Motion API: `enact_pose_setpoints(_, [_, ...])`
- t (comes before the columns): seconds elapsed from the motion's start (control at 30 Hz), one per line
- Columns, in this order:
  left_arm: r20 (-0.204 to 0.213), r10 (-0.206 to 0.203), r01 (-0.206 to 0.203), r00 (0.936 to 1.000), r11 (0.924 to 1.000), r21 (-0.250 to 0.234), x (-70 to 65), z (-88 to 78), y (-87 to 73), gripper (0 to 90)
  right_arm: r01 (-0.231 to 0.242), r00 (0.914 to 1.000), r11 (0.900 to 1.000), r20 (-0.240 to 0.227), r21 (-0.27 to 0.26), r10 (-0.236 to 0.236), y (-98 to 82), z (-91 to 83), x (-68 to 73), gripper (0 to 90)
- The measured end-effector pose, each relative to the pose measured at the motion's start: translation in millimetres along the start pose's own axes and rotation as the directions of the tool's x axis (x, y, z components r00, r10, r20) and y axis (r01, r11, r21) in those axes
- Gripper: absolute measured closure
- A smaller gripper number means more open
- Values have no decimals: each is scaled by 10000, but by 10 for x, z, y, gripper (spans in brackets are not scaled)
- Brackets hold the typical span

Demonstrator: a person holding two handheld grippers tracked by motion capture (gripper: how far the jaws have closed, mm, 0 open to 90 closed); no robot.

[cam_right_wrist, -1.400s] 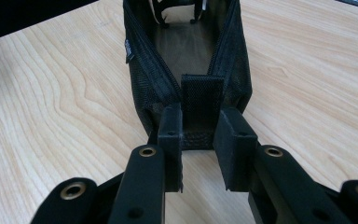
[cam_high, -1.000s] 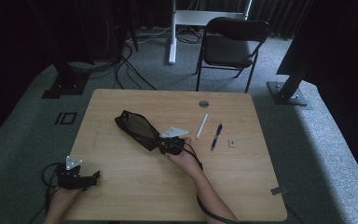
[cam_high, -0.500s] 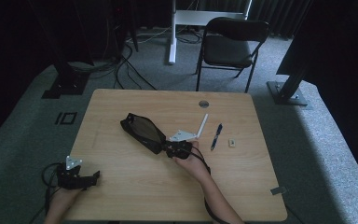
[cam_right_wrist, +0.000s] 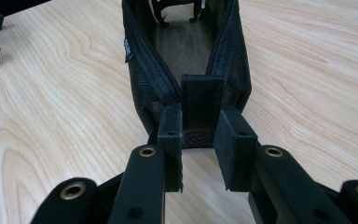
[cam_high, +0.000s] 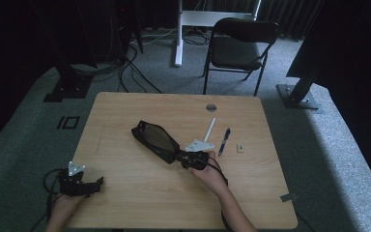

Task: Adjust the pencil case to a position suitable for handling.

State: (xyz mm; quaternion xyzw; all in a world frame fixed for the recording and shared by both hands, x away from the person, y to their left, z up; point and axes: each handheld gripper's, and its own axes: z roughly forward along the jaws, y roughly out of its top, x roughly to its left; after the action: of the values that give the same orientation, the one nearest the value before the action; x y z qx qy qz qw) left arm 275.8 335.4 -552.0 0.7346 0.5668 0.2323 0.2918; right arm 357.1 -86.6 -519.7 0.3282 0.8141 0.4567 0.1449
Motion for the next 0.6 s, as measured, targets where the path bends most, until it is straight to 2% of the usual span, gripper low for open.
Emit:
enact_pose_setpoints(0.33, [1, 3, -3, 10000, 10000, 1, 0, 0, 0, 1, -148, 9999, 9999, -63, -37, 148, -153, -220, -27, 729])
enact_pose_setpoints(0.6, [0, 3, -3, 10000, 10000, 2, 0, 0, 0, 1, -189, 9998, 9998, 61, -66, 190, -244, -362, -56, 729])
